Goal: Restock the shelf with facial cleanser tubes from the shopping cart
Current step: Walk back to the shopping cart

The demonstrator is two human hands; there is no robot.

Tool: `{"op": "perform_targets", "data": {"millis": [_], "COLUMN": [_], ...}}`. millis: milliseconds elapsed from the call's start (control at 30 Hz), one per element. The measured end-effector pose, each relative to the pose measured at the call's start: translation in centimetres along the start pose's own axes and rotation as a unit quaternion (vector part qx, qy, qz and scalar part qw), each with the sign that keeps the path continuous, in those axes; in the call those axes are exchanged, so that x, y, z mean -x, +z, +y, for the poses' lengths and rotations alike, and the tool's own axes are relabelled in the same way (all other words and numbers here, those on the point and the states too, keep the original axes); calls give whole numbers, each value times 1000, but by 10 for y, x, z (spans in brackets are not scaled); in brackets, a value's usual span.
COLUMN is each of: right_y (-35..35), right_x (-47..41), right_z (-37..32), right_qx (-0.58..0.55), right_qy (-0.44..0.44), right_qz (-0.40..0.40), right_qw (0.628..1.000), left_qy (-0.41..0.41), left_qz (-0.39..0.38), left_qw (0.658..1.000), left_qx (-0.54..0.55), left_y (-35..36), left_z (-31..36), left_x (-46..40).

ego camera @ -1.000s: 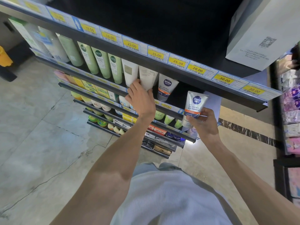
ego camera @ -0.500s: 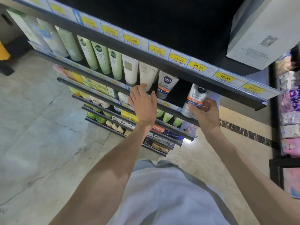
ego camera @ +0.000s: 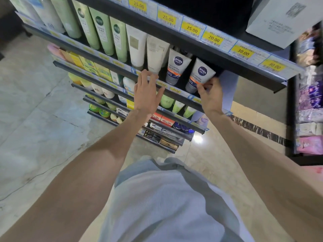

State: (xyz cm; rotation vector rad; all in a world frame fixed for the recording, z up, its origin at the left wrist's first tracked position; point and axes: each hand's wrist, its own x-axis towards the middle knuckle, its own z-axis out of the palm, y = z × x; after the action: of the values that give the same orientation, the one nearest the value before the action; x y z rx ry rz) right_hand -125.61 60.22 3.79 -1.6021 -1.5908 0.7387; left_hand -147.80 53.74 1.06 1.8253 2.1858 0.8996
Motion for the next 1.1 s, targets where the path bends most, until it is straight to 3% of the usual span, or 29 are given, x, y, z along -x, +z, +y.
{"op": "perform_targets", "data": {"millis": [167, 433, 900, 1100], "right_y": [8, 16, 21, 26], "right_x": [-4, -34, -99, -104], "right_z": [-7, 2, 14, 18], "right_qx": [-19, 52, 105, 75], "right_qy": [27, 7, -9, -10], "right_qz": [4, 38, 55, 69], "right_qw": [999, 998, 993, 995], "left_qy": [8, 43, 10, 11], "left_qz": [-20, -23, -5, 9], "left_qw": [1000, 998, 1000, 1000], "left_qx": [-9, -26, -26, -27], "left_y": [-2, 0, 2, 5], "left_z": [-1, -7, 3, 3], "left_x": [0, 2, 5, 9]}}
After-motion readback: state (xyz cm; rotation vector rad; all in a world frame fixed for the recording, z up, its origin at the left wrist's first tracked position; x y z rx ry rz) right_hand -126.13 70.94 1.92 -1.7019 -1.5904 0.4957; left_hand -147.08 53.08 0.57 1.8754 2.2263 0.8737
